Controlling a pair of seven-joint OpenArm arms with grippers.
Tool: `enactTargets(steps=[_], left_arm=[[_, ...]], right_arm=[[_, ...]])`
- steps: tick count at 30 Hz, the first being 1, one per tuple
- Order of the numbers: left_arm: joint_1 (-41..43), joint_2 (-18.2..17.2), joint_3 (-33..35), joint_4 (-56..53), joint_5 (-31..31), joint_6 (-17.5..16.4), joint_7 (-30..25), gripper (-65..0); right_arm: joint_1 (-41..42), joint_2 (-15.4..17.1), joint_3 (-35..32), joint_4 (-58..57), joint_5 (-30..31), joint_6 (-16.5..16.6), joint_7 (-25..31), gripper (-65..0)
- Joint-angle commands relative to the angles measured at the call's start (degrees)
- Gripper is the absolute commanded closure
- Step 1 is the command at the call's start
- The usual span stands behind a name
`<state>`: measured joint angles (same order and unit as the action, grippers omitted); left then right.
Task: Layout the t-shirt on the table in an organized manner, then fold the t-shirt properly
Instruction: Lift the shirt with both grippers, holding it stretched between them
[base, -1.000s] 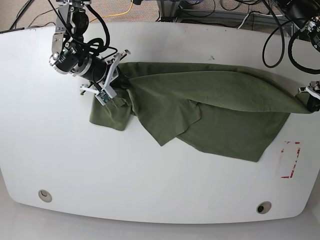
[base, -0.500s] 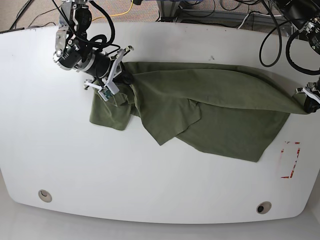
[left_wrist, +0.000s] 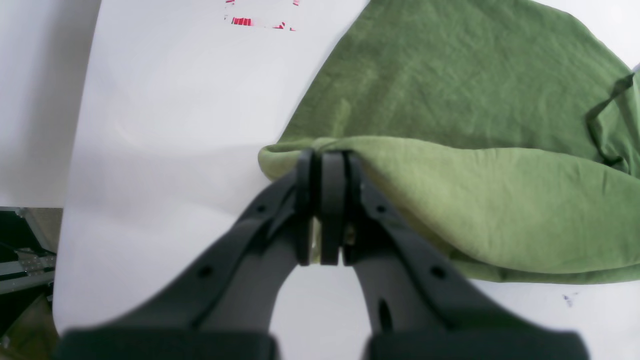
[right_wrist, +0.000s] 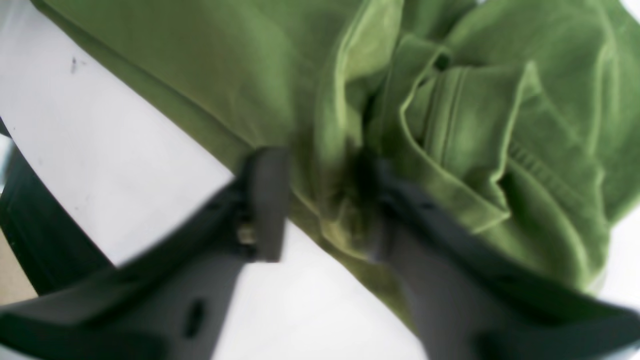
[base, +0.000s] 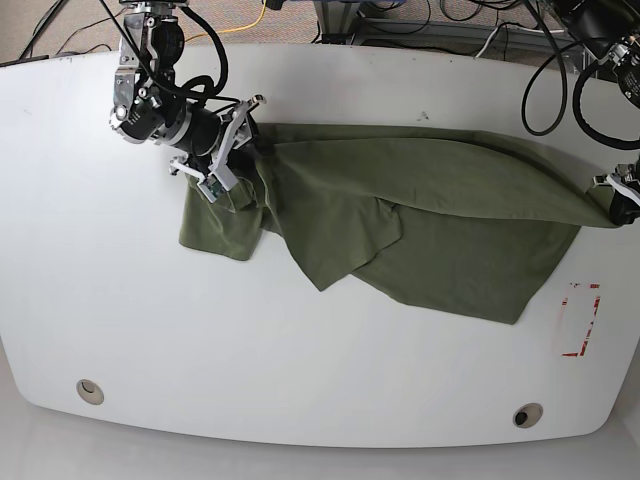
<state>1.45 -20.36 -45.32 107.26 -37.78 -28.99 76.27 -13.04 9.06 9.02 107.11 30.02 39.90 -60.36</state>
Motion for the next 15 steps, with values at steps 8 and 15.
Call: enactTargets(steps=[8,15], left_arm=[[-0.27,-1.22,-0.26,0.91,-0.68,0.03,-1.41,0.0],[-0.27,-1.22,-0.26,0.91,-0.68,0.03,-1.41,0.0]], right_arm=[[2.62,0.22,0.17,0.63,0.88,0.10,1.15,-33.5],[5.08,-1.89,0.08,-2.80,0.79,0.10,1.15,-33.5]])
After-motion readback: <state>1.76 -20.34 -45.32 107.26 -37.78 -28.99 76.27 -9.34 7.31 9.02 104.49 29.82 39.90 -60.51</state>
